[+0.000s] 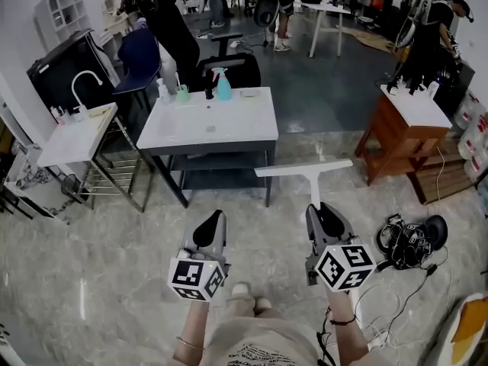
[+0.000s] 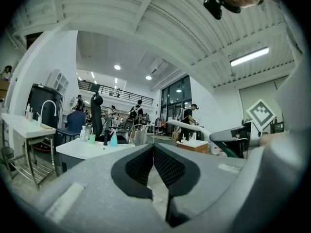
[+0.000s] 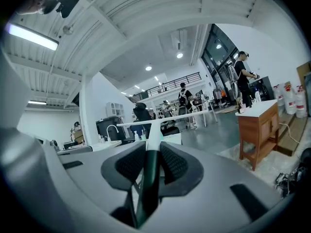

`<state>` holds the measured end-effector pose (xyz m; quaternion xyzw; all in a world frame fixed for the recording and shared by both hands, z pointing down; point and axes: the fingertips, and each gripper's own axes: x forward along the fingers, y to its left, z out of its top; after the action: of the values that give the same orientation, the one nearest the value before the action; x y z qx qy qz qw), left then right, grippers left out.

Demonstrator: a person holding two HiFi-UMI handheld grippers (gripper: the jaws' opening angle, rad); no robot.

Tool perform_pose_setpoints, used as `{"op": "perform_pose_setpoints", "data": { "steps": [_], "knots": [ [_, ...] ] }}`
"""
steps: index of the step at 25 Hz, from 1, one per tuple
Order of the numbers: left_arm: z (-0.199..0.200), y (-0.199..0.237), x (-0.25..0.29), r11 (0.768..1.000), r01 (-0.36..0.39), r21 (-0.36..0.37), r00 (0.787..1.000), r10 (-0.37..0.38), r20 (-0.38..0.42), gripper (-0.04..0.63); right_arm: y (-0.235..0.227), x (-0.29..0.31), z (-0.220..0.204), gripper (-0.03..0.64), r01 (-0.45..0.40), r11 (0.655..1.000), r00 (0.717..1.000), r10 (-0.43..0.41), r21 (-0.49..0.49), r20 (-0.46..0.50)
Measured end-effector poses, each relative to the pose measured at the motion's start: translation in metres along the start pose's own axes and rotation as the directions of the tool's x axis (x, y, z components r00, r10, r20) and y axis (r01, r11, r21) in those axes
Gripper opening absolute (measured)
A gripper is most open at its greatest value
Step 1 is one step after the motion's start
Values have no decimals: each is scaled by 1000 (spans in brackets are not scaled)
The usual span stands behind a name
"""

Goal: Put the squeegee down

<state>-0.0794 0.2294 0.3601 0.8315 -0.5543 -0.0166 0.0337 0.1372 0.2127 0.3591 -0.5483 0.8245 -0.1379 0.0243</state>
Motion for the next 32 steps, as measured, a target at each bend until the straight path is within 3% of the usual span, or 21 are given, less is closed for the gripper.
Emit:
{"op": "perform_pose_setpoints", "data": {
  "steps": [18,32],
  "knots": [
    [-1,-9,6,999,-34,-17,999,34,18,23,-21,-3,1,96,-26,999,999,25,42,22],
    [-9,20,73,999,-13,-34,1000,13,13,23,-48,56,1,97,1,999,1000,-1,43,6]
  ]
}}
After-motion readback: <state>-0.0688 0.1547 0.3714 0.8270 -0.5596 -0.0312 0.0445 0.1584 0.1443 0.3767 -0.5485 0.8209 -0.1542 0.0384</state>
